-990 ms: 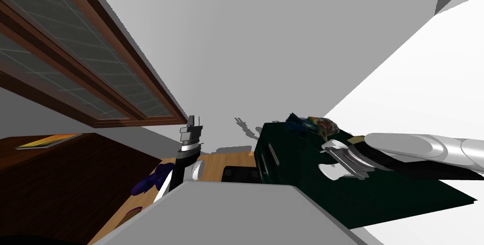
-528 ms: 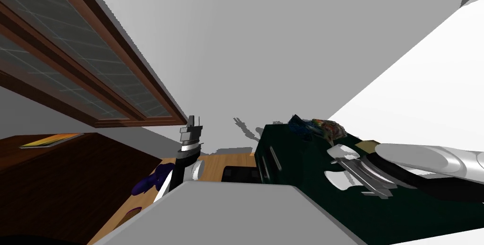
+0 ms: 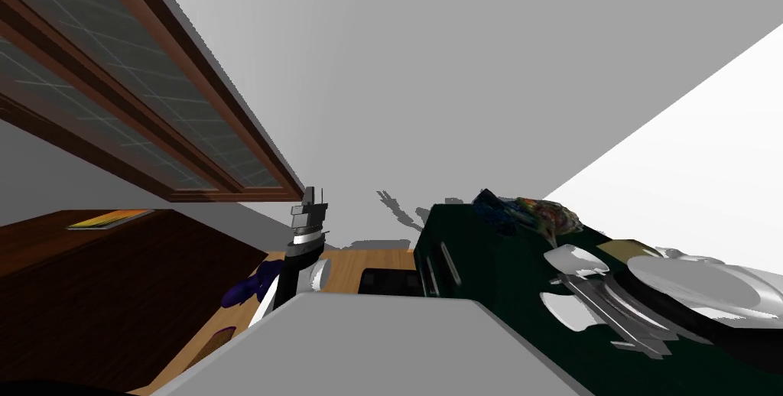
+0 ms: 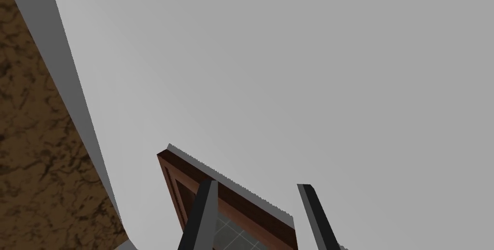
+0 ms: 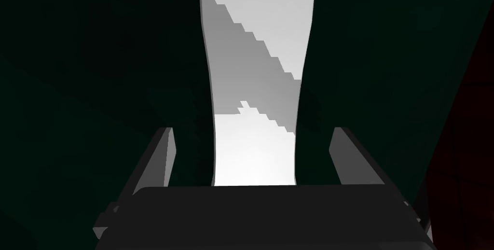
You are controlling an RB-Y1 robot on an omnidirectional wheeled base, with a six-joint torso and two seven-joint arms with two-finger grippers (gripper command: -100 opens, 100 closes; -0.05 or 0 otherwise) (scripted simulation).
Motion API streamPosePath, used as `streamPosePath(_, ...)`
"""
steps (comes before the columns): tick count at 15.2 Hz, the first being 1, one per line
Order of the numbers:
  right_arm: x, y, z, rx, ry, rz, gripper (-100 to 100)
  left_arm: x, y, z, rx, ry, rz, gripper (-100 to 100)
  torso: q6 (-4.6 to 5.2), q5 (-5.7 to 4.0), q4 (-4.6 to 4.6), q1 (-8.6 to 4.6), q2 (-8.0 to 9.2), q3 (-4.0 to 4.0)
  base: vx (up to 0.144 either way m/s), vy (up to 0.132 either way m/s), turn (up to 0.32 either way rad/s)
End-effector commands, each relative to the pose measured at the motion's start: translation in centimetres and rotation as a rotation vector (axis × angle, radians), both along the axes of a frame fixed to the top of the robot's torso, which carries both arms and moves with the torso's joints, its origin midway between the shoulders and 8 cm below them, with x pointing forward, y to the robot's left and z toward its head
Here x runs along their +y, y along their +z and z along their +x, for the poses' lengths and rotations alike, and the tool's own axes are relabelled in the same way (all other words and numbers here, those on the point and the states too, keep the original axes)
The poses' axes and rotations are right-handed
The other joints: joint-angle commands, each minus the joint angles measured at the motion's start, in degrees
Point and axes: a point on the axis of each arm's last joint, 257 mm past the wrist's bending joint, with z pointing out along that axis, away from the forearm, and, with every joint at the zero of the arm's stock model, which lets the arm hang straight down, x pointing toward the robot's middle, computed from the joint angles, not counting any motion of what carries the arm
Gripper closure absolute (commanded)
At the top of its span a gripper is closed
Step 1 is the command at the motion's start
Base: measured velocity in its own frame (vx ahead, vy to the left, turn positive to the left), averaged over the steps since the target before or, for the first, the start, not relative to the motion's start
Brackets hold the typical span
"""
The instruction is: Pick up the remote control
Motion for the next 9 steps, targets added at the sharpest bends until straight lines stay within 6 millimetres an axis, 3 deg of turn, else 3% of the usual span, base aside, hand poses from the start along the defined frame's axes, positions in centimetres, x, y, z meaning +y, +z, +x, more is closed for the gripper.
streamPosePath(1, 0.0, 0.0, 0.0, 0.000, 0.000, 0.000, 100, 0.0, 0.0, 0.0, 0.000, 0.000, 0.000, 0, 0.00, 0.00, 0.00, 0.00, 0.00, 0.00, 0.006, 0.000, 0.001)
streamPosePath(5, 0.0, 0.0, 0.0, 0.000, 0.000, 0.000, 100, 0.0, 0.0, 0.0, 0.000, 0.000, 0.000, 0, 0.00, -0.01, 0.02, -0.01, 0.07, 0.04, 0.000, 0.000, 0.000)
streamPosePath(8, 0.7, 2.0, 2.4, -0.002, 0.023, 0.001, 100, 0.0, 0.0, 0.0, 0.000, 0.000, 0.000, 0, 0.06, 0.06, 0.06, 0.03, 0.16, 0.10, -0.026, -0.004, -0.135)
streamPosePath(9, 0.4, 1.4, 1.8, -0.005, 0.018, -0.001, 100, 0.0, 0.0, 0.0, 0.000, 0.000, 0.000, 0, 0.08, 0.07, 0.06, 0.04, 0.21, 0.13, -0.019, -0.003, -0.051)
